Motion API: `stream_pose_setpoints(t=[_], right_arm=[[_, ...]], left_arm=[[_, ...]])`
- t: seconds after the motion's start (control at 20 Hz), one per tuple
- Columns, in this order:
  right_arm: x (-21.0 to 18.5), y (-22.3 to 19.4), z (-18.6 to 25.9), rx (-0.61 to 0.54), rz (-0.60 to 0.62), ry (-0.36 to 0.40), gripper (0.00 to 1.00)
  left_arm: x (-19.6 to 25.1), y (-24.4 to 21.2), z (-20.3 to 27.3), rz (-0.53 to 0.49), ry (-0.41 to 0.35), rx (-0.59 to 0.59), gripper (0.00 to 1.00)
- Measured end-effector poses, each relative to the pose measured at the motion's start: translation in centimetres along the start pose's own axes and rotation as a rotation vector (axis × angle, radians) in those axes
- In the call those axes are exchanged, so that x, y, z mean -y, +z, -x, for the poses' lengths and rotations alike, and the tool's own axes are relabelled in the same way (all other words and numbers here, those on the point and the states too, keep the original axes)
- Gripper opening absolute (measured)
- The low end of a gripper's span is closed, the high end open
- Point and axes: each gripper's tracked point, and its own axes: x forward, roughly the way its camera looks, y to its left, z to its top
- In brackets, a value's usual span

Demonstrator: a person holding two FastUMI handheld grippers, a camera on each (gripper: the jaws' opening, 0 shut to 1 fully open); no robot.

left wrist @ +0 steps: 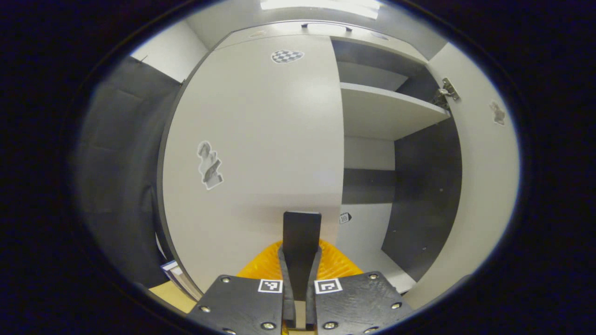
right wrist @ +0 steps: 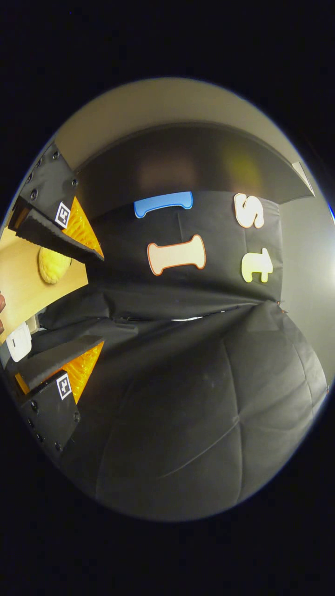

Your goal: Open the right door of the double-door shoe cabinet with the right hand, and open the left door with the left hand.

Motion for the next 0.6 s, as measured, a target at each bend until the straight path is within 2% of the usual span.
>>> stream_pose_setpoints(t=[0.05,0.1,0.15,0.2,0.25,0.3,0.6], right_arm=[[-0.3,-0.2,0.1,-0.004,0.001,0.004,0.97],[-0.6,-0.3,0.4,-0.006,0.005,0.004,0.92],[-0.8,-0.4,0.8,-0.006,0.009,-0.001,1.00],[-0.9,-0.6,1.3,-0.009,0.010,-0.007,0.92],[-1.4,-0.8,1.9,-0.012,0.003,-0.008,0.96],[-1.9,-0.8,2.8,-0.013,-0.005,-0.007,0.93],[-3.1,-0.9,8.7,0.003,-0.002,-0.069,0.92]], left_arm=[[0.0,-0.2,0.2,0.002,-0.007,-0.010,0.10],[-0.1,0.0,0.5,-0.016,-0.013,-0.010,0.10],[0.0,0.2,0.9,-0.033,-0.019,-0.008,0.10],[-0.1,0.3,1.4,-0.032,-0.024,-0.006,0.10],[-0.2,0.4,1.9,-0.015,-0.031,-0.002,0.10],[-0.2,0.3,2.0,-0.001,-0.042,0.001,0.12],[-0.7,0.3,2.4,-0.020,-0.132,-0.001,0.11]])
